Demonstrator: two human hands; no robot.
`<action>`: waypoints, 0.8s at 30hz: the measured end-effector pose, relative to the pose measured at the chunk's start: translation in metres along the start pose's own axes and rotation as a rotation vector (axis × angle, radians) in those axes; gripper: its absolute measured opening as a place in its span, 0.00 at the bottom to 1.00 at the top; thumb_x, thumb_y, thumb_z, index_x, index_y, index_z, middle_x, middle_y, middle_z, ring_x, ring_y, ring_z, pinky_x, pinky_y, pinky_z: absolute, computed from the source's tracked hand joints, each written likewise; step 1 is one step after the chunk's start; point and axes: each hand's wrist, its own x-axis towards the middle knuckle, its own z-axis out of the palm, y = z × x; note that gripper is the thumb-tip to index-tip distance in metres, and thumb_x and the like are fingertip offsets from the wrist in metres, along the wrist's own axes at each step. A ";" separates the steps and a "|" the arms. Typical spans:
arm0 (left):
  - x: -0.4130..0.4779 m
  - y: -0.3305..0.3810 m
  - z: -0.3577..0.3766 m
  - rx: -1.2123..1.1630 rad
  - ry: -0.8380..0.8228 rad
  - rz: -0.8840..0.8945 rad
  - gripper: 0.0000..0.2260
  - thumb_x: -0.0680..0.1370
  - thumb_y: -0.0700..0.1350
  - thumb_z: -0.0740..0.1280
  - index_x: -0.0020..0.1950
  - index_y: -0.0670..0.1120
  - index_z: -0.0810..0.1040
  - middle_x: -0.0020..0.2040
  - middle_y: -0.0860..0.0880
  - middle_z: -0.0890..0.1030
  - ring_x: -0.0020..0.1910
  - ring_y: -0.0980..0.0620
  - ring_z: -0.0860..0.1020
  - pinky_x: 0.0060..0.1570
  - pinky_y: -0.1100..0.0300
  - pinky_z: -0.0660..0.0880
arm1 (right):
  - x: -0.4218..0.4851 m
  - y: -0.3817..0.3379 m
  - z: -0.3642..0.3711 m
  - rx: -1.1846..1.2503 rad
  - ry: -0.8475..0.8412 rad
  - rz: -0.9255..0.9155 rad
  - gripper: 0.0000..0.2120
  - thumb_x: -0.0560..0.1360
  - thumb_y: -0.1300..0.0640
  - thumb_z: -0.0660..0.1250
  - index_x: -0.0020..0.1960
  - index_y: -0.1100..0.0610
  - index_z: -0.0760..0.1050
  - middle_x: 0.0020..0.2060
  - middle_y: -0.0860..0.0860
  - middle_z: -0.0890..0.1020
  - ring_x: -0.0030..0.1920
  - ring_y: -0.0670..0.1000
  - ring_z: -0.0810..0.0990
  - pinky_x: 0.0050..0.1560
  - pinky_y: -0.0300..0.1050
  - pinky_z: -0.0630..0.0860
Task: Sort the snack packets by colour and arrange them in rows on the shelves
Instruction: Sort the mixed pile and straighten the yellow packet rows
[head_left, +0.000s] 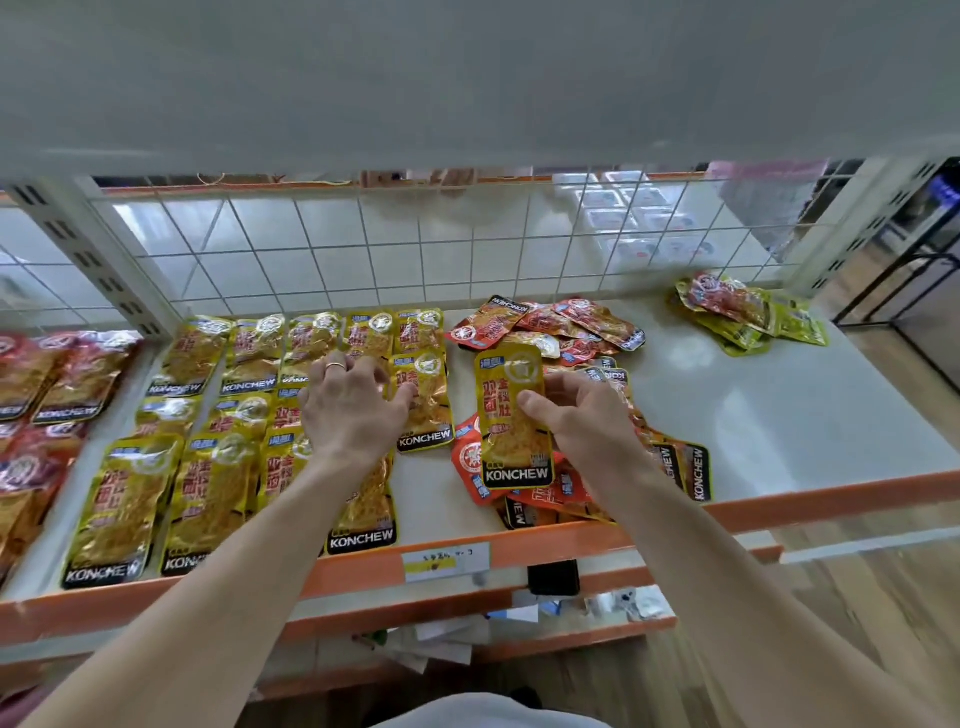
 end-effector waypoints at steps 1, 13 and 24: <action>-0.002 -0.002 -0.002 -0.035 0.032 -0.017 0.20 0.77 0.61 0.68 0.59 0.47 0.79 0.61 0.43 0.75 0.64 0.41 0.70 0.60 0.46 0.68 | -0.001 0.000 0.003 -0.020 -0.004 -0.005 0.03 0.76 0.59 0.72 0.49 0.57 0.82 0.47 0.57 0.85 0.50 0.57 0.84 0.54 0.58 0.82; -0.057 -0.050 -0.020 -0.217 0.264 0.209 0.17 0.76 0.54 0.62 0.60 0.46 0.75 0.59 0.48 0.77 0.59 0.43 0.73 0.53 0.47 0.67 | -0.005 0.000 0.053 -0.178 -0.074 -0.050 0.02 0.76 0.58 0.72 0.48 0.56 0.81 0.45 0.55 0.85 0.48 0.56 0.84 0.51 0.52 0.83; -0.084 -0.073 -0.003 -0.048 0.277 0.445 0.16 0.78 0.53 0.62 0.60 0.44 0.78 0.60 0.48 0.79 0.58 0.44 0.77 0.56 0.48 0.68 | -0.012 0.016 0.082 -0.317 -0.083 -0.084 0.03 0.75 0.58 0.72 0.47 0.57 0.80 0.42 0.55 0.85 0.42 0.53 0.84 0.42 0.43 0.81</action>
